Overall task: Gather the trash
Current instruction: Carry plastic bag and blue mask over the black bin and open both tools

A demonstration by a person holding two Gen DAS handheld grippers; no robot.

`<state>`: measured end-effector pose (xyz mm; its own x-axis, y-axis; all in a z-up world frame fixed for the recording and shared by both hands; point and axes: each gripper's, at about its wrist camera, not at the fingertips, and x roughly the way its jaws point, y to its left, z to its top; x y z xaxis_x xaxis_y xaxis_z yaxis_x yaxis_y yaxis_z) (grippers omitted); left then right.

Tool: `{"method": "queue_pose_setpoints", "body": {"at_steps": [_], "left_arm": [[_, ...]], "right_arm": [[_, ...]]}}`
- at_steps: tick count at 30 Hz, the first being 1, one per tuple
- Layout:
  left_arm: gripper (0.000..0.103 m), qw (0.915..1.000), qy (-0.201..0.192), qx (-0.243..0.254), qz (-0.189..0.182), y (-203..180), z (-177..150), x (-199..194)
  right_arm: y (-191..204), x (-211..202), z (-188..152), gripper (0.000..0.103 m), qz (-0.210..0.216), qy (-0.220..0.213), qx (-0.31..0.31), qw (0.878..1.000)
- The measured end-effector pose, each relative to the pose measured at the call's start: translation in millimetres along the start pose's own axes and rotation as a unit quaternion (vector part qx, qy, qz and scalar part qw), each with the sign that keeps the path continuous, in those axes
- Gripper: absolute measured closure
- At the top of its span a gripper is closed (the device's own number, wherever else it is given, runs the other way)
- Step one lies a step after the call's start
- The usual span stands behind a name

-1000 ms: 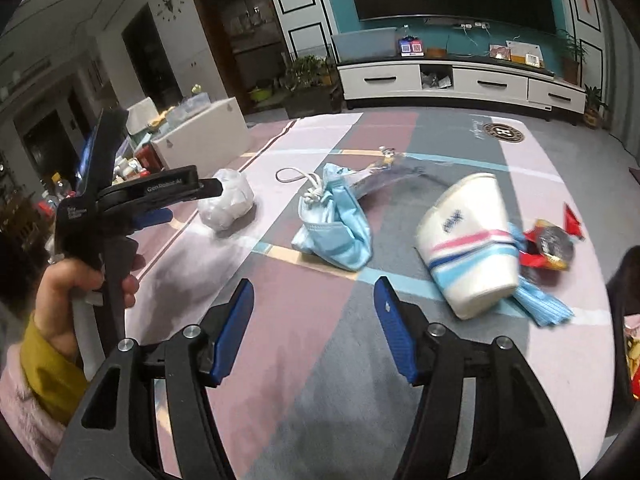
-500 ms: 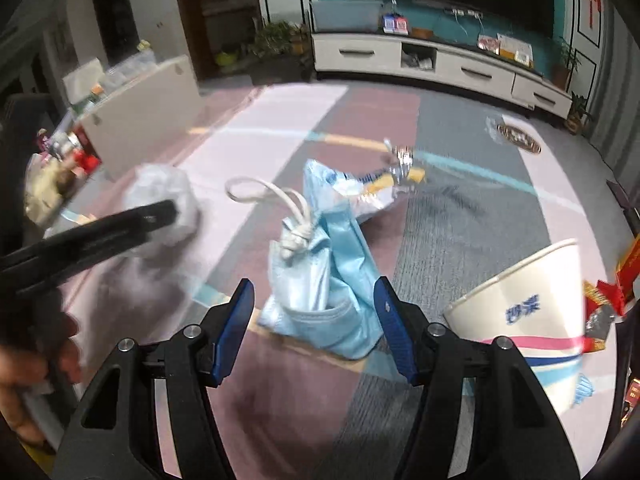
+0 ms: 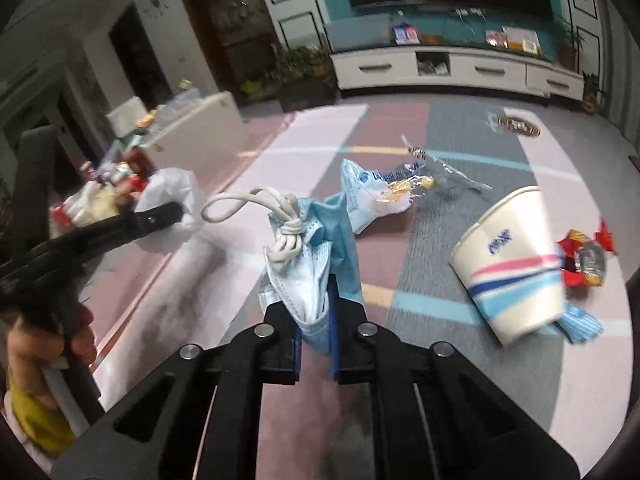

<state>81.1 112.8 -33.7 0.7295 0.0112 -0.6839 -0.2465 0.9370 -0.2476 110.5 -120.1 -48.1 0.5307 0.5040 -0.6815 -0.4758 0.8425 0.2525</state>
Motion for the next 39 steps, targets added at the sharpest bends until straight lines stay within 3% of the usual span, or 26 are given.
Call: {"method": "queue_pose_setpoints", "body": {"at_steps": [3, 6, 16, 25, 34, 39], "left_arm": [[0.08, 0.9993, 0.002, -0.005, -0.036, -6, -6, -14], [0.08, 0.9981, -0.001, 0.022, -0.058, -27, -12, -22], [0.08, 0.9834, 0.011, 0.115, -0.14, -106, -41, -29], [0.079, 0.9539, 0.001, 0.189, -0.233, -187, -59, -46], [0.078, 0.9329, 0.022, 0.24, -0.268, -266, -70, -35], [0.077, 0.9185, 0.04, 0.271, -0.285, -317, -79, -23]], "right_arm": [[-4, -26, -6, 0.092, 0.019, -0.013, 0.009, 1.0], [-12, -49, -14, 0.092, 0.014, -0.032, 0.015, 0.999], [-77, -99, -25, 0.092, -0.032, -0.097, 0.077, 0.992], [-134, -138, -37, 0.092, -0.078, -0.136, 0.131, 0.979], [-178, -172, -53, 0.091, -0.115, -0.162, 0.17, 0.965], [-222, -198, -71, 0.091, -0.157, -0.178, 0.226, 0.945]]}}
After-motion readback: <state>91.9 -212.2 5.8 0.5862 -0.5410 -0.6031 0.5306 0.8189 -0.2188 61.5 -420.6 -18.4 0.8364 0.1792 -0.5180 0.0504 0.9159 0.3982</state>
